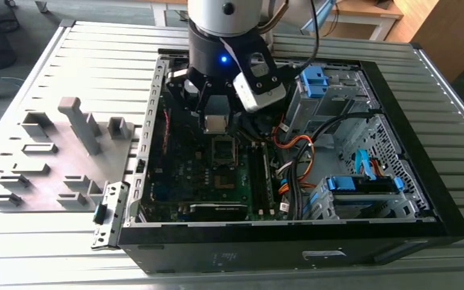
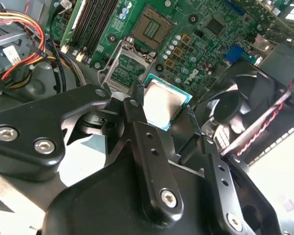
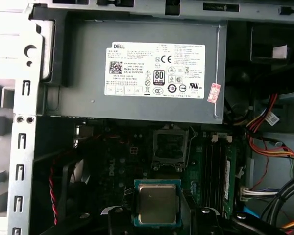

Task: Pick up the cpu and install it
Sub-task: 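Pick up the cpu and move it towards the insertion slot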

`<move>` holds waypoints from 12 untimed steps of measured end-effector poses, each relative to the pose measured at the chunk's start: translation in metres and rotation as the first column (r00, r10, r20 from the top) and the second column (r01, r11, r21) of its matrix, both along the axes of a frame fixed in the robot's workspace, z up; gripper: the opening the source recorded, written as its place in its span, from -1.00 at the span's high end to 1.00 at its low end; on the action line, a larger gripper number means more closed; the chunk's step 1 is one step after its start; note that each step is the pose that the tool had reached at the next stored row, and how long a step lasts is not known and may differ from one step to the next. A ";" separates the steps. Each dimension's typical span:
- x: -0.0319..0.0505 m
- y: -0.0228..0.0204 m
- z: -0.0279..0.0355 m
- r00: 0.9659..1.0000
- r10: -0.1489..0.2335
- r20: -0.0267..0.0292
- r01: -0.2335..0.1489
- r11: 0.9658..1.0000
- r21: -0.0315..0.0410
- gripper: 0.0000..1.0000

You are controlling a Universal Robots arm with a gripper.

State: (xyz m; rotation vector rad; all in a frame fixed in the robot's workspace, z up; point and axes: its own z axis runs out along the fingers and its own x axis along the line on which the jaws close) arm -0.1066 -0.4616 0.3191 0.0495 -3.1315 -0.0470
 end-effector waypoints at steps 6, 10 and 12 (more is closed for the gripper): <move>0.0000 -0.0026 -0.0106 1.000 -0.005 0.000 0.005 1.000 0.000 0.06; 0.0000 -0.0036 -0.0167 1.000 -0.017 0.000 0.017 1.000 0.000 0.06; 0.0000 -0.0040 -0.0198 1.000 -0.024 0.000 0.024 1.000 0.000 0.06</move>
